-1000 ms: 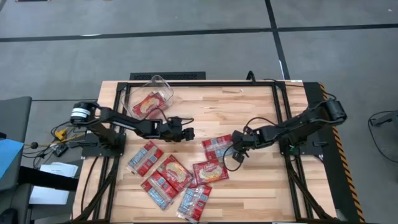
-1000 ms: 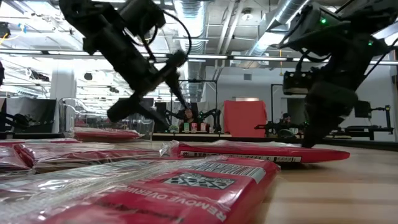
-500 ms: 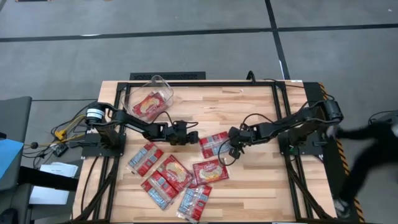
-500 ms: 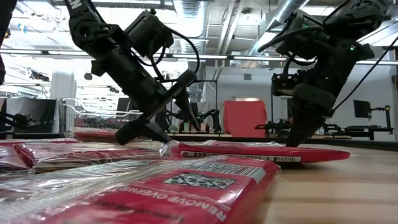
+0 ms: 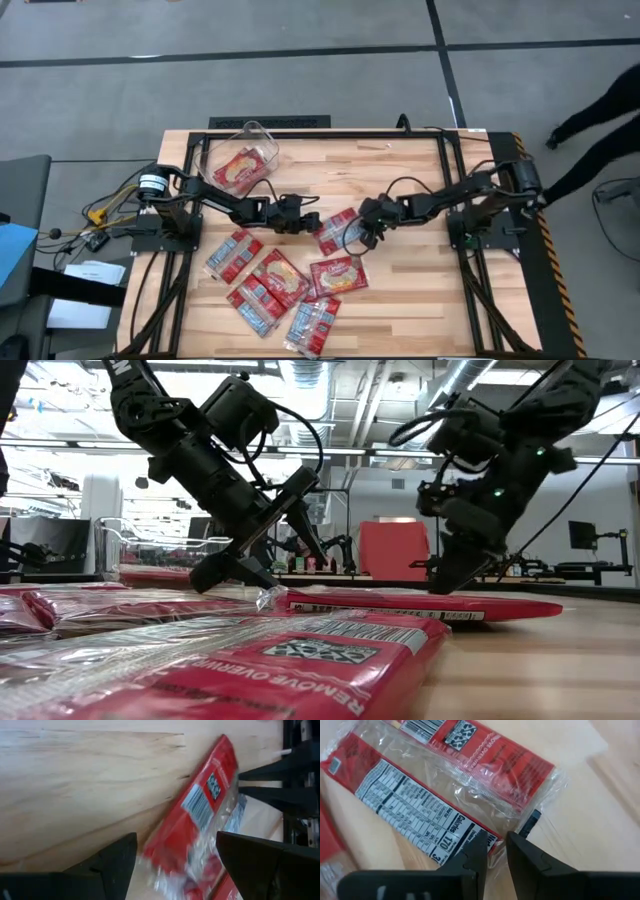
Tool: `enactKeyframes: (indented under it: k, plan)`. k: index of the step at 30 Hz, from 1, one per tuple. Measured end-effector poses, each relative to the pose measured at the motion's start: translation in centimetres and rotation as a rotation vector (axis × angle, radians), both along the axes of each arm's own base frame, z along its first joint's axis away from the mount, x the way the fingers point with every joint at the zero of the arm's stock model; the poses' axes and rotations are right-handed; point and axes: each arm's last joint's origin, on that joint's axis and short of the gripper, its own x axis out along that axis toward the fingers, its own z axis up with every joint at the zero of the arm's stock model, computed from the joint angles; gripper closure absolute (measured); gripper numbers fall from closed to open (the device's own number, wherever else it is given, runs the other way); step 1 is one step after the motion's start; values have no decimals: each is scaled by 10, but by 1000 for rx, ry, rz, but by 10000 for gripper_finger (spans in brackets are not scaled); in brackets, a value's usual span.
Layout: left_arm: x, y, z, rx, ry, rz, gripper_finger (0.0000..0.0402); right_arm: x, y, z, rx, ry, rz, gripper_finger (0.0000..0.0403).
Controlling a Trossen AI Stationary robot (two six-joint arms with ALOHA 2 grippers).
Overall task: Sort popcorn bags into baskets
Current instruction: Put the red popcorn bag into the transparent bin
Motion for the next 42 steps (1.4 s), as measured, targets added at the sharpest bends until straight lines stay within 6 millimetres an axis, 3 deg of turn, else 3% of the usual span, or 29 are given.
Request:
enactKeyframes:
  k: [4, 14, 19, 23, 33, 42]
  plan:
    - [0, 1, 0, -3, 4, -3, 140, 8, -3, 2, -2, -33, 27, 305]
    - [-1, 0, -1, 0, 12, -15, 140, 27, -15, 36, -69, -73, 67, 305]
    - [-1, 0, -1, -6, 14, -28, 140, 18, 8, 51, -44, -42, 171, 310]
    - [-1, 0, -1, 4, 17, -41, 140, 18, 27, 49, -65, -36, 263, 324]
    - [-1, -1, -2, -14, 27, -59, 140, 39, 33, 17, -16, -63, 338, 352]
    - [-1, -1, -2, -29, 27, -36, 140, 60, 18, 0, -38, -45, 352, 369]
